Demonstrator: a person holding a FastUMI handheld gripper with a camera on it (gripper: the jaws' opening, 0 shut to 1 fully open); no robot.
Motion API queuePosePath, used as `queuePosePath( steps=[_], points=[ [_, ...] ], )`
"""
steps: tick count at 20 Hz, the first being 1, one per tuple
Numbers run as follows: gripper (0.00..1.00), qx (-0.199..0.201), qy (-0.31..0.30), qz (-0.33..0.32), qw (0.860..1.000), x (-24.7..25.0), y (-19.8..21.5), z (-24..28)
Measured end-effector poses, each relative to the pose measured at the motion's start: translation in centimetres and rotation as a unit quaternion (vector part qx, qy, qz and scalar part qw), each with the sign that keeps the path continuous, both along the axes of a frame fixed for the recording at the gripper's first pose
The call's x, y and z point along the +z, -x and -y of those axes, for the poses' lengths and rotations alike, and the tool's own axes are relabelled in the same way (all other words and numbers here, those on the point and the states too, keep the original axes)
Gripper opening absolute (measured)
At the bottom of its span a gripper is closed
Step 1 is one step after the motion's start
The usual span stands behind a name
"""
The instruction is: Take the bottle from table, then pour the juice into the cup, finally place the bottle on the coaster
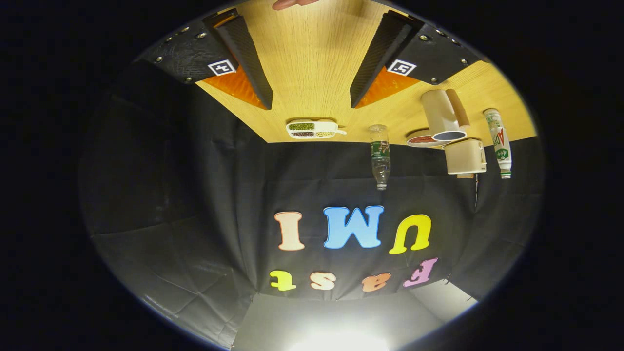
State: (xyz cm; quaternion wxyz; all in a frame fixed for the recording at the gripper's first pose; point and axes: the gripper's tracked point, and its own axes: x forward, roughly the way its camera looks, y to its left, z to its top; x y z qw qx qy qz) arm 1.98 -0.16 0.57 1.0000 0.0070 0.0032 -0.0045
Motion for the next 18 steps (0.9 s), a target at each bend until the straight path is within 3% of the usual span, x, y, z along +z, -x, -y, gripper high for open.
queuePosePath(
  steps=[2,7,8,10,18],
  points=[
    [0.97,0.002,0.006,0.011,1.0,0.9,-2.9,-0.2],
    [0.97,0.012,0.039,0.003,0.999,1.0,-4.7,-1.4],
    [0.97,-0.003,0.046,0.001,0.999,1.3,-5.0,-1.0],
    [0.97,-0.003,0.032,0.021,0.999,3.8,-5.2,-2.1],
    [0.97,-0.02,-0.016,0.047,0.999,8.0,-1.0,-11.2]
  ],
)
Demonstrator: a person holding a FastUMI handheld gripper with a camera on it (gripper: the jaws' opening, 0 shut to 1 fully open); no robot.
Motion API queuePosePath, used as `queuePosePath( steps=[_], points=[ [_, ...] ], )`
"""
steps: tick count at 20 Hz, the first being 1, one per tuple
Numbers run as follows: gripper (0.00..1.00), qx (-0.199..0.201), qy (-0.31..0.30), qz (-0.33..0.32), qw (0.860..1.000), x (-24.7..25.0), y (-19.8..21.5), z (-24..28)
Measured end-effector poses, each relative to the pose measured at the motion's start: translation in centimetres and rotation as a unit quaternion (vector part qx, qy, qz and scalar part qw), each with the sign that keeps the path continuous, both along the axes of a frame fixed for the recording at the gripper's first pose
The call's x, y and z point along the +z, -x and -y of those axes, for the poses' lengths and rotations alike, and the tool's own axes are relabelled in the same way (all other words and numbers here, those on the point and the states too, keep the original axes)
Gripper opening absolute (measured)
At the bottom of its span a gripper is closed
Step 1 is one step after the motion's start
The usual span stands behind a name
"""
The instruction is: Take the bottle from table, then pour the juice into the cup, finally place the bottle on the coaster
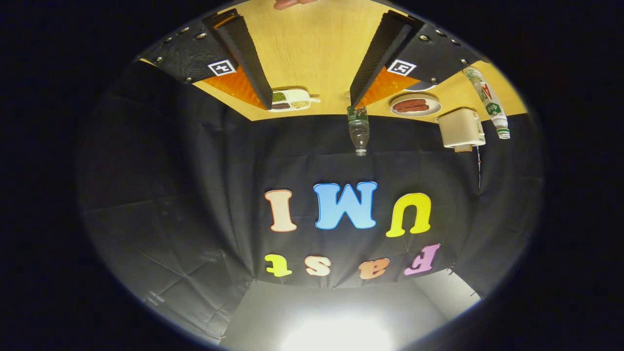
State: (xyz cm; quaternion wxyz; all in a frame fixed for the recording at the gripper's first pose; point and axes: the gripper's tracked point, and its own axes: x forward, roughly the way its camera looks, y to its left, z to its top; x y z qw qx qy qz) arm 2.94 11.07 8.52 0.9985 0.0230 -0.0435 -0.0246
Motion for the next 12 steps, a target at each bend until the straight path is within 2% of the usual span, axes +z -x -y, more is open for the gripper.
queuePosePath(
  steps=[6,12],
  points=[
    [0.97,-0.001,-0.001,-0.006,1.0,-0.6,4.5,-8.1],
    [0.97,0.03,-0.004,0.023,0.999,-0.2,8.9,-18.5]
  ],
)
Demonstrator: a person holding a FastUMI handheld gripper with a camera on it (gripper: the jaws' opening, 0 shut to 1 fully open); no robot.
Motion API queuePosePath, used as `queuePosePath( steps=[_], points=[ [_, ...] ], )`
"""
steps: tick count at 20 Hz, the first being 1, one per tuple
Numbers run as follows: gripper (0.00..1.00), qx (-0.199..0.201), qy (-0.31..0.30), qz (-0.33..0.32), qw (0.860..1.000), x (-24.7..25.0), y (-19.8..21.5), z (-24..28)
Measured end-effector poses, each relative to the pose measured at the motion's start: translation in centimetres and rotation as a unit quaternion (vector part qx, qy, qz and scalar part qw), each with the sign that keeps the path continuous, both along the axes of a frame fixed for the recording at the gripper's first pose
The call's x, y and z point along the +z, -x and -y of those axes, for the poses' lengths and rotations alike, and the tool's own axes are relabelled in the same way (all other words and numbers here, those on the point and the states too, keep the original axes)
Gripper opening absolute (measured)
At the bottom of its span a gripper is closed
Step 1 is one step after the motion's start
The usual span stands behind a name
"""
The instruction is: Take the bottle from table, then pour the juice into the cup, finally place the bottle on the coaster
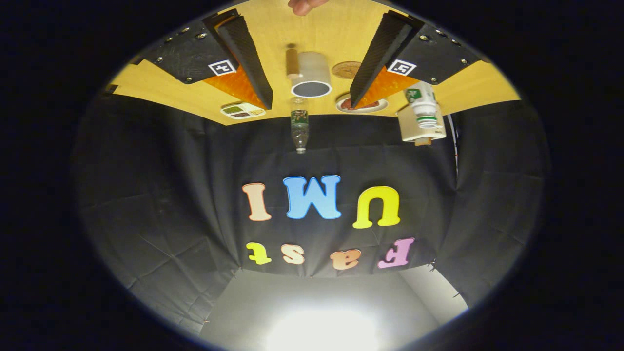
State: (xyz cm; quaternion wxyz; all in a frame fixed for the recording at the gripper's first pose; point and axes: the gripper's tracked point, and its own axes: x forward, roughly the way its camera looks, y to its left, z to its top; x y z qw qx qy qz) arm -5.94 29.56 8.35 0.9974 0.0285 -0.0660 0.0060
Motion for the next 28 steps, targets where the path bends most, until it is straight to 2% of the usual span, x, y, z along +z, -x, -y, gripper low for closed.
queuePosePath(
  steps=[4,10,18,23,28],
  points=[
    [0.97,0.031,0.007,-0.003,0.999,-1.3,1.2,-5.7],
    [0.97,0.069,0.025,-0.025,0.997,-4.7,-0.2,-11.7],
    [0.97,0.102,0.05,-0.043,0.993,-6.4,-6.1,-15.7],
    [0.97,0.141,0.057,-0.063,0.986,-8.0,-10.0,-17.9],
    [0.97,0.167,0.073,-0.065,0.981,-8.6,-11.9,-19.0]
  ],
)
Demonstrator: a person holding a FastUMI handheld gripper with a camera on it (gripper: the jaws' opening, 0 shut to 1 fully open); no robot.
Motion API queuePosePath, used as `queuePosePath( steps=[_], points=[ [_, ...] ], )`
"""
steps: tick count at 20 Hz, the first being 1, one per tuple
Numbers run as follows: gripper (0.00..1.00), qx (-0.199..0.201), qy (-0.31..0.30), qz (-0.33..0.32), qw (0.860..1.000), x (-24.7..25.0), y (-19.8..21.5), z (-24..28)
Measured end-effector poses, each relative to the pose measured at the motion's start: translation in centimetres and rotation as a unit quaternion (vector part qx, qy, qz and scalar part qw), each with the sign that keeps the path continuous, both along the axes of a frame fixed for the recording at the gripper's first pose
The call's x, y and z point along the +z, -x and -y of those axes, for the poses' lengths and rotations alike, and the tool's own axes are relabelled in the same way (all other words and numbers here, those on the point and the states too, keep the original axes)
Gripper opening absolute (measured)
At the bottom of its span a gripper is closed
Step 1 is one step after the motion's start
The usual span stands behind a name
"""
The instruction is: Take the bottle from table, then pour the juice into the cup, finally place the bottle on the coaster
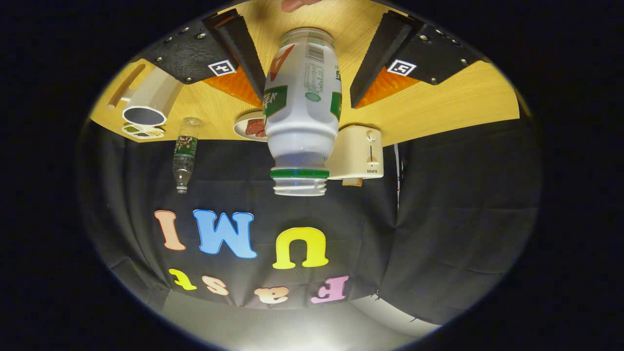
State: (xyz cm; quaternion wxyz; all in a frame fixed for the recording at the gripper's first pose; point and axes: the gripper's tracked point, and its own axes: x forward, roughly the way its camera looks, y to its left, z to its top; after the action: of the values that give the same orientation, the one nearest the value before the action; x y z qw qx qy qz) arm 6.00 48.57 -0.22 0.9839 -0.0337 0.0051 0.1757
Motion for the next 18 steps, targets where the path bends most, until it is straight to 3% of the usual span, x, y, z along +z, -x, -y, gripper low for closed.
queuePosePath(
  steps=[2,3,7,13,18],
  points=[
    [0.91,-0.001,0.0,-0.001,1.0,0.1,-0.2,0.2],
    [0.73,0.0,-0.005,-0.003,1.0,-0.2,-0.4,0.0],
    [0.68,-0.008,-0.016,-0.003,1.0,-0.2,0.1,0.2],
    [0.68,-0.021,-0.032,-0.023,0.999,-0.1,-0.2,0.4],
    [0.67,-0.01,-0.086,-0.035,0.996,1.0,-0.5,0.8]
  ],
)
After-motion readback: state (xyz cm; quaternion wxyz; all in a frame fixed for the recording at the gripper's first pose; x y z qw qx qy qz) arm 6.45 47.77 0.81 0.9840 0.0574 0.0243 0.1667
